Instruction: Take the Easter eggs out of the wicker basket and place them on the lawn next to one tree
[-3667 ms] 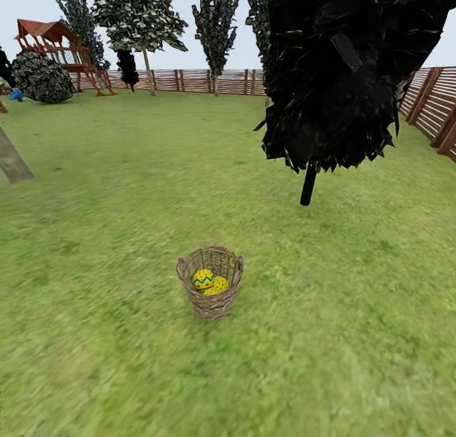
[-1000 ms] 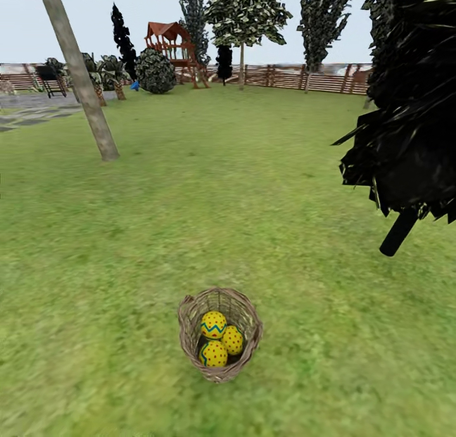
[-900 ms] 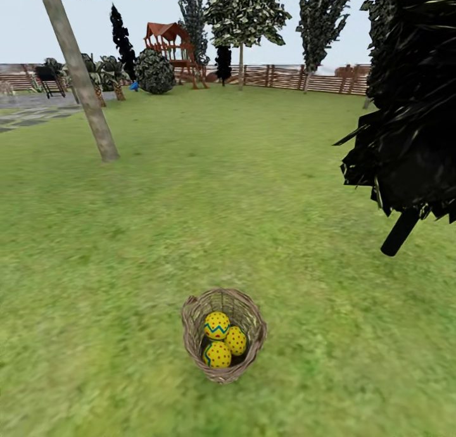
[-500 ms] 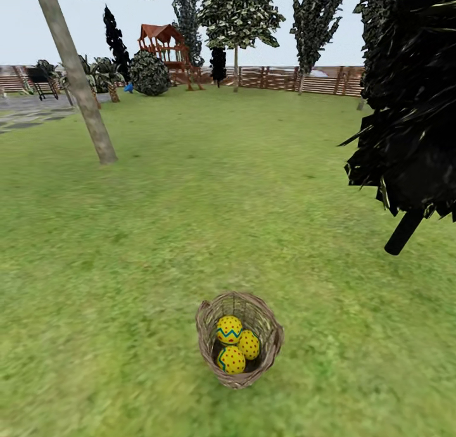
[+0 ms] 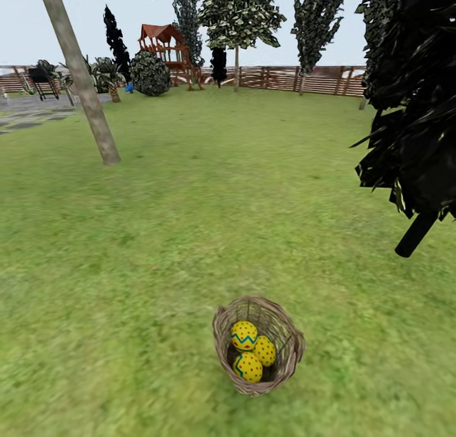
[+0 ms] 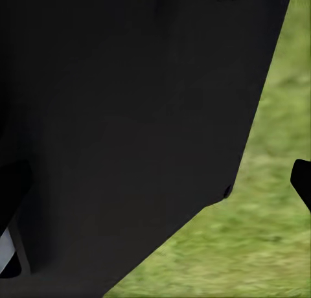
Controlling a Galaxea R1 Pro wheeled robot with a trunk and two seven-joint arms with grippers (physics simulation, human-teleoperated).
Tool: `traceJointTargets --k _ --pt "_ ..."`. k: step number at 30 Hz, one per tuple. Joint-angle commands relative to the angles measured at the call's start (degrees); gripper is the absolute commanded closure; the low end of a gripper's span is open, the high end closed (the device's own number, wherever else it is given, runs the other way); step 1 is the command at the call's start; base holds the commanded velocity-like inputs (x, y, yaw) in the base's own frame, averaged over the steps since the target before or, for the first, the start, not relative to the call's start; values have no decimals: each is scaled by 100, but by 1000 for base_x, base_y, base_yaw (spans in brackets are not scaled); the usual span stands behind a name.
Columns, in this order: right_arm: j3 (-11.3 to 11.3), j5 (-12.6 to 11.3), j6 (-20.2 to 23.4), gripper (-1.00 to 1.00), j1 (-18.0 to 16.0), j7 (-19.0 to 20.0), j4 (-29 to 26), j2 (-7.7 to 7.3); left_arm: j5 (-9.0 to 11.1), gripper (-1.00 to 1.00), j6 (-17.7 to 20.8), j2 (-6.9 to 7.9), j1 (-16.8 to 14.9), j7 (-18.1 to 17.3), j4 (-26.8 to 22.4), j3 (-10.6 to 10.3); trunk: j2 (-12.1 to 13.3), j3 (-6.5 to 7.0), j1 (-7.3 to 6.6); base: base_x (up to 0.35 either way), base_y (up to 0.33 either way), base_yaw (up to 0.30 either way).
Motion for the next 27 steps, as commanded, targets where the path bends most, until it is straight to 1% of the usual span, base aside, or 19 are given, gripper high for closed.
traceJointTargets --k 1,8,18,21,27 --pt "28 -7 -9 -100 1 -4 -4 -1 -6 -100 -13 -2 0 23 -1 -8 -2 -3 2 165 157 0" --pt "14 -12 -9 -100 1 -4 -5 -11 -6 -100 -13 -2 0 18 -1 -8 -2 -3 2 87 109 0" --pt "17 -8 -9 -100 1 1 -41 -39 -6 -100 -13 -2 0 21 -1 -8 -2 -3 2 163 100 0" --pt "14 -6 -9 -100 1 3 -49 -44 -6 -100 -13 -2 0 19 -1 -8 -2 -3 2 71 38 0" --pt "-4 -5 -9 -100 3 4 -63 -57 -6 -100 -13 -2 0 19 -1 -8 -2 -3 2 27 144 0"
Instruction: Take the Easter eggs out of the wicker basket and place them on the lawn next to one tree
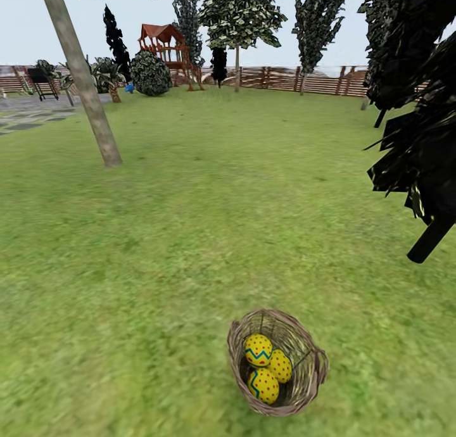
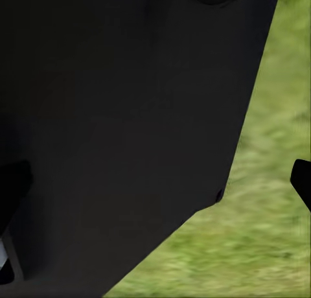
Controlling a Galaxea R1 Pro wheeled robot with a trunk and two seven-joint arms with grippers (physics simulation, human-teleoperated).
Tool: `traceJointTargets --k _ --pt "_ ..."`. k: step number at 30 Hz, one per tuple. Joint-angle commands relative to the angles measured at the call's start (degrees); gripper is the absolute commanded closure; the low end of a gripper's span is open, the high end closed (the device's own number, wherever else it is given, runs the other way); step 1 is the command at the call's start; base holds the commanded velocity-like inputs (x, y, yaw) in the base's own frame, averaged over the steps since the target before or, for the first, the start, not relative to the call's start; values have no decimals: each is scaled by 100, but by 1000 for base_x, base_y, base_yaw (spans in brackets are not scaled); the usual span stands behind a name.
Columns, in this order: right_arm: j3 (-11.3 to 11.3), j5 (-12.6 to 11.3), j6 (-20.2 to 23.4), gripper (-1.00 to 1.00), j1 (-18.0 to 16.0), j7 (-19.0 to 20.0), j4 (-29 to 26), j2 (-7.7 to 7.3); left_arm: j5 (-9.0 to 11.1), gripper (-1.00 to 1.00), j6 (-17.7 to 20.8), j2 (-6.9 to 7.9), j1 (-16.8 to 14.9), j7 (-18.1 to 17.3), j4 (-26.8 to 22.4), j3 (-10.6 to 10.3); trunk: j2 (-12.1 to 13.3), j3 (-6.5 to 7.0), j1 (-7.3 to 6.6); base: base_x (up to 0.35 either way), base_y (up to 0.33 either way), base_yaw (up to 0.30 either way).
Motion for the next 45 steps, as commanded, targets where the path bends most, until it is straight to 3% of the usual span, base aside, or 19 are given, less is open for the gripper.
traceJointTargets --k 1,14,45 --pt "26 -5 -9 -100 1 -3 -4 -4 -6 -100 -14 -2 0 23 -1 -8 -2 -3 0 54 92 0" --pt "-475 -8 -9 -100 4 77 -9 -132 -6 -100 -14 -2 0 19 -1 -8 -2 2 0 40 20 0" --pt "-496 12 -156 -100 0 3 45 -100 2 -100 -14 -2 0 24 -1 -3 -2 59 0 38 8 -42"
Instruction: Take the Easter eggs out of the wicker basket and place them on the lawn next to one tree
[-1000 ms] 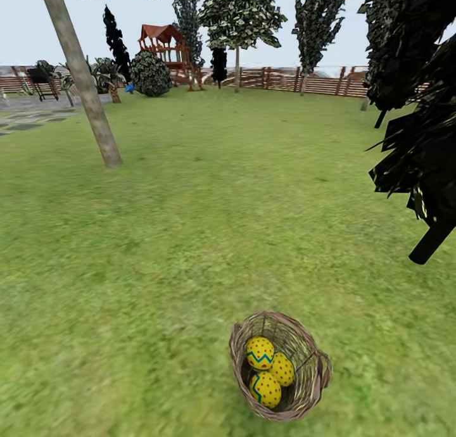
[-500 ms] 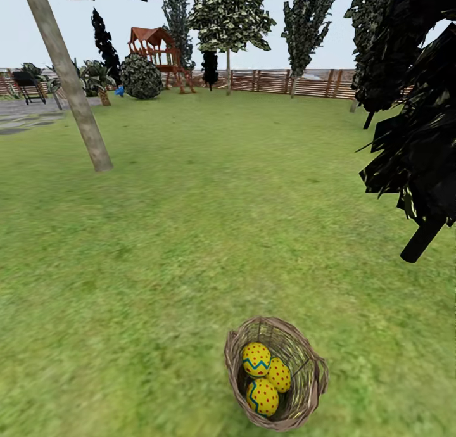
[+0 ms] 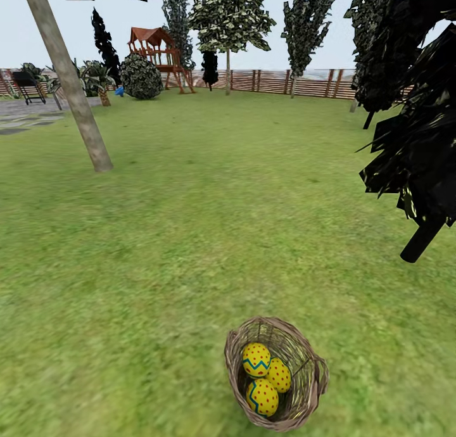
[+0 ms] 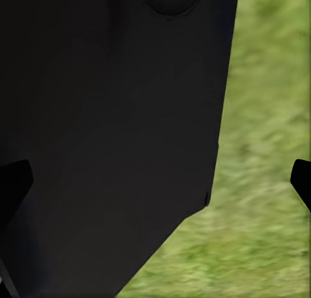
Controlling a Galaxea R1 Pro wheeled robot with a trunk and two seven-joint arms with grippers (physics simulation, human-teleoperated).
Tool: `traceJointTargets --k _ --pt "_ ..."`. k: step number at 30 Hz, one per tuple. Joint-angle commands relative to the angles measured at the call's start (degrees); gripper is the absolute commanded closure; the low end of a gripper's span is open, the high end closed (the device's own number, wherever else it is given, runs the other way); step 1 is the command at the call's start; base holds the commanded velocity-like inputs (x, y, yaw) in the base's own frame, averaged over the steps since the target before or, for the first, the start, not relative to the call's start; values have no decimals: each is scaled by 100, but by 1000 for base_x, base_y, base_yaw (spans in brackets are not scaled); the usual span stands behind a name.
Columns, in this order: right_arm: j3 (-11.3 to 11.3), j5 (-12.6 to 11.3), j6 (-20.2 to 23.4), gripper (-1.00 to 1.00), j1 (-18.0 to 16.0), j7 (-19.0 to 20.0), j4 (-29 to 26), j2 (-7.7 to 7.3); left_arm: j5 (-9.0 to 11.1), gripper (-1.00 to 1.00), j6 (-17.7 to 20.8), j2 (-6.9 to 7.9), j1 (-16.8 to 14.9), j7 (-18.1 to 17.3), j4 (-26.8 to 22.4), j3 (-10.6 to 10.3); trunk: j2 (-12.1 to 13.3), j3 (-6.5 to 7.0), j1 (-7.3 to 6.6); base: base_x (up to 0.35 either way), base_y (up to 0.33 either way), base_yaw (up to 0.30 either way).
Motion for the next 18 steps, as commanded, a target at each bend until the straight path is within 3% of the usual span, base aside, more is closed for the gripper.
traceJointTargets --k 1,9,12,16,18 --pt "20 -2 -14 -100 1 -2 3 2 -2 -100 -15 -2 0 23 -1 -7 -2 -3 0 0 0 0" --pt "87 69 -25 -100 4 32 19 -11 15 -100 4 -1 2 11 -1 21 -2 -3 0 0 0 0" --pt "284 196 -47 -100 2 180 -45 -16 19 -100 10 1 1 10 -1 22 -2 -3 0 0 0 0" --pt "354 222 -62 -100 5 570 -282 -46 24 -100 20 1 0 10 -1 31 -2 -3 0 0 0 0" --pt "253 197 -67 -100 28 972 -679 -116 29 -100 22 4 0 10 -1 40 -2 -2 0 0 0 0"
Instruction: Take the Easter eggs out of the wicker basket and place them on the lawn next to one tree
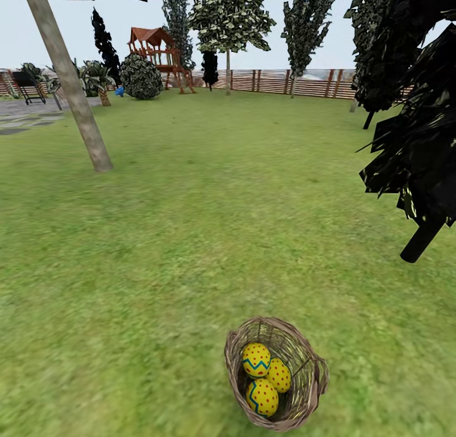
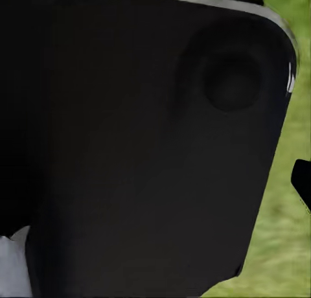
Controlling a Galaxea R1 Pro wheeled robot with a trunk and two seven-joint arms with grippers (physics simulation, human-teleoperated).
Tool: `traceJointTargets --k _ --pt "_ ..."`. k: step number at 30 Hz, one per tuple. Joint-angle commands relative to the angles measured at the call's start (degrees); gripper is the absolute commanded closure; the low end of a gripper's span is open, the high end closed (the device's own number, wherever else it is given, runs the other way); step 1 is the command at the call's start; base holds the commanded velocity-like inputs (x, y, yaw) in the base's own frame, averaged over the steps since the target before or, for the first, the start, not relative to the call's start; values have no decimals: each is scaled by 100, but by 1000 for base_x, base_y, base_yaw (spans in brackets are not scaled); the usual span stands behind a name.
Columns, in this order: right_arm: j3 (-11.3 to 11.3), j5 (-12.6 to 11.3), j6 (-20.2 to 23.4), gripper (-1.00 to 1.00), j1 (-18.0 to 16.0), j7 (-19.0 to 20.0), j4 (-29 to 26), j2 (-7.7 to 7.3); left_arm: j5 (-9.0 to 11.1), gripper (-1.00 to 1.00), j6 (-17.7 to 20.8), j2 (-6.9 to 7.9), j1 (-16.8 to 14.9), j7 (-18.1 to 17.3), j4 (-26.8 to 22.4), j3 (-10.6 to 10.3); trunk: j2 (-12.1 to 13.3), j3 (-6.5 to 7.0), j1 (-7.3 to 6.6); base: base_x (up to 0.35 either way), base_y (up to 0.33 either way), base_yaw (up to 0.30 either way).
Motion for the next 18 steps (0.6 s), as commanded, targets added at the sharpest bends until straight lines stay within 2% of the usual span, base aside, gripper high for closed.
traceJointTargets --k 1,3,4,7,12,18 --pt "-51 -3 -10 -100 11 132 -165 -39 0 -100 -16 -1 0 21 -1 -2 -2 -2 0 0 0 0" --pt "-283 -49 -10 -100 28 358 -454 -88 3 -100 -16 0 0 21 -1 1 -2 5 0 0 0 0" --pt "-663 -100 -10 -100 100 589 -787 -138 6 -100 -16 1 0 21 -1 3 -2 10 0 0 0 0" --pt "-1024 -122 0 -100 187 733 -1004 -176 6 -100 -21 1 1 21 -1 3 -2 28 0 0 0 -21" --pt "-1226 -126 11 -100 233 807 -1110 -208 1 -100 -24 1 0 21 -1 4 -2 61 0 0 0 -25" --pt "-1328 -150 1 -100 266 829 -1154 -309 0 -100 -23 1 0 26 -1 5 -2 89 0 0 0 -6"
